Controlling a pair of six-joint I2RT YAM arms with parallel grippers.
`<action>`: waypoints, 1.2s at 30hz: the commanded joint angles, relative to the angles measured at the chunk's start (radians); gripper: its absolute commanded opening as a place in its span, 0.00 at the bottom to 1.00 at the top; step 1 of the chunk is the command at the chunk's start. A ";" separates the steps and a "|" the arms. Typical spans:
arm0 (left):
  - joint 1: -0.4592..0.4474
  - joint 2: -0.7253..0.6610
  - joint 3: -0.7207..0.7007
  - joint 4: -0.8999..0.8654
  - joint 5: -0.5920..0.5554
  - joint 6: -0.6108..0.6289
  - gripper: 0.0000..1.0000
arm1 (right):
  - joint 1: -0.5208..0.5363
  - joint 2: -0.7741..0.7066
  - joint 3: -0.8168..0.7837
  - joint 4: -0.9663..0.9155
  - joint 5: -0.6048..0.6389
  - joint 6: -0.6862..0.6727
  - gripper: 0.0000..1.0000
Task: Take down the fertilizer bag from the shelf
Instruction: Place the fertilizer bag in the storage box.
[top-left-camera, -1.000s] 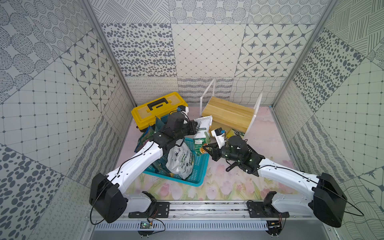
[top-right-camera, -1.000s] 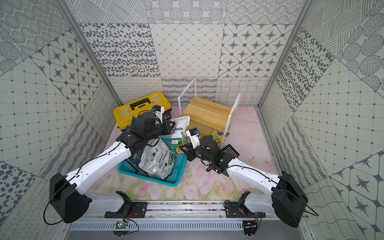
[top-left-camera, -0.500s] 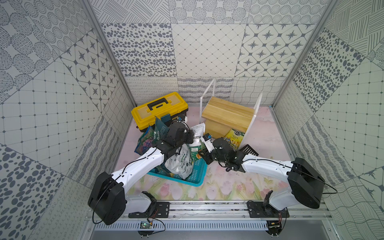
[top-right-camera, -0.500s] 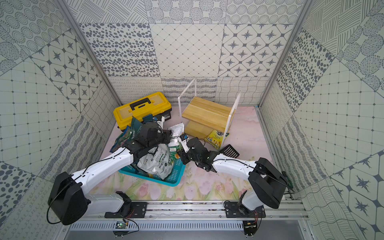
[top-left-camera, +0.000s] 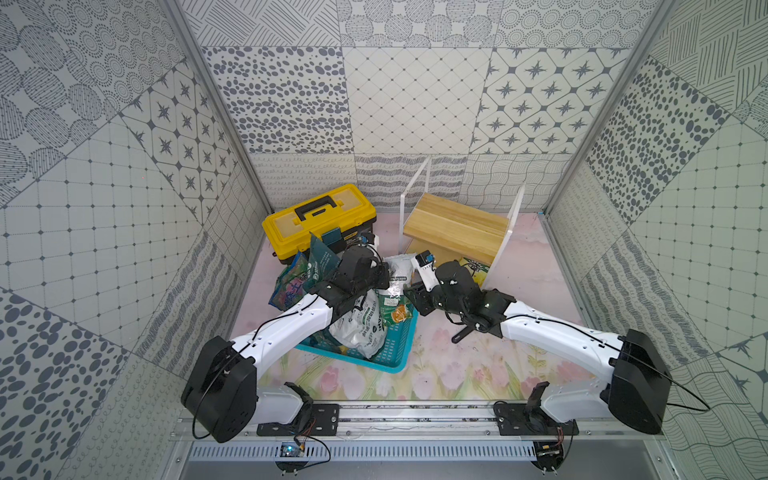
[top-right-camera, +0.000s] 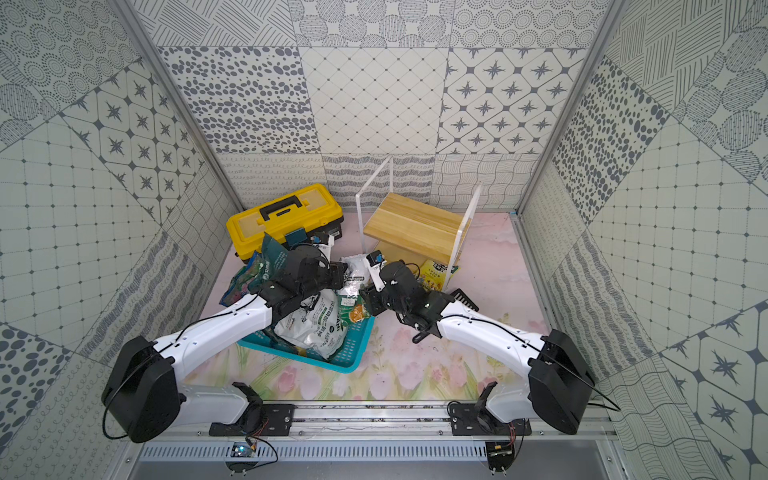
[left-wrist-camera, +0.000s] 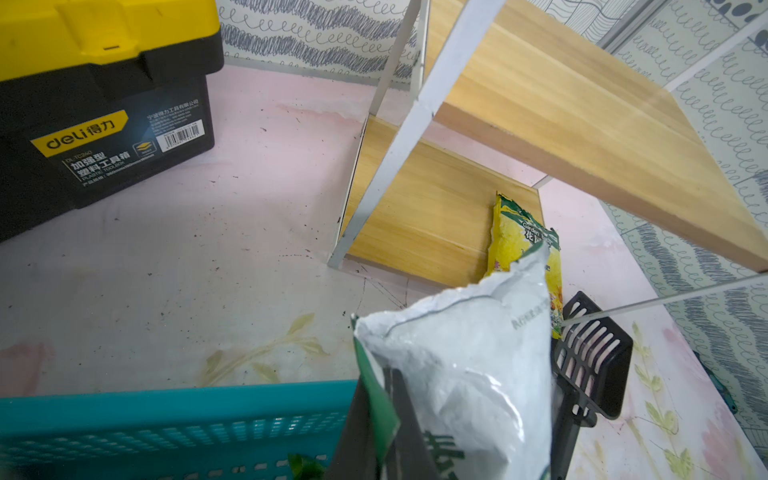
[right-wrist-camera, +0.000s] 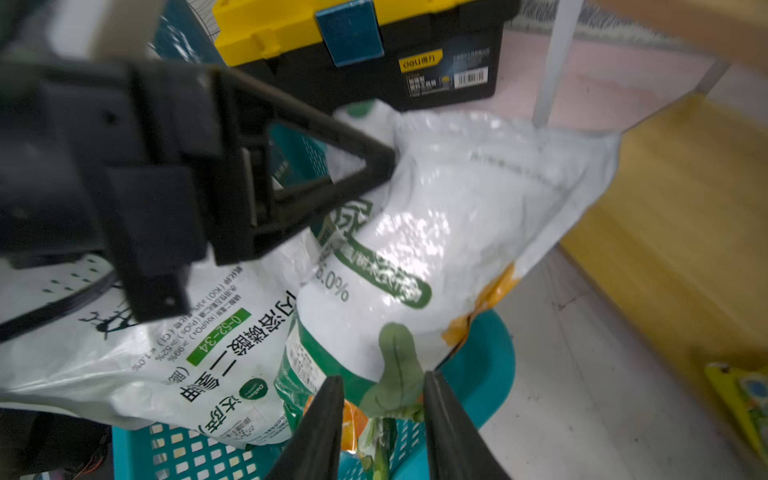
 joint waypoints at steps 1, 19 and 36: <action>-0.004 -0.020 0.005 0.078 0.053 0.039 0.04 | -0.002 0.005 0.103 -0.182 -0.072 0.009 0.29; -0.005 -0.005 0.022 0.123 -0.016 0.067 0.04 | 0.055 0.295 0.229 -0.336 -0.064 0.039 0.28; -0.004 -0.131 -0.120 0.205 0.023 -0.118 0.08 | 0.035 0.638 0.530 -0.559 0.064 0.047 0.35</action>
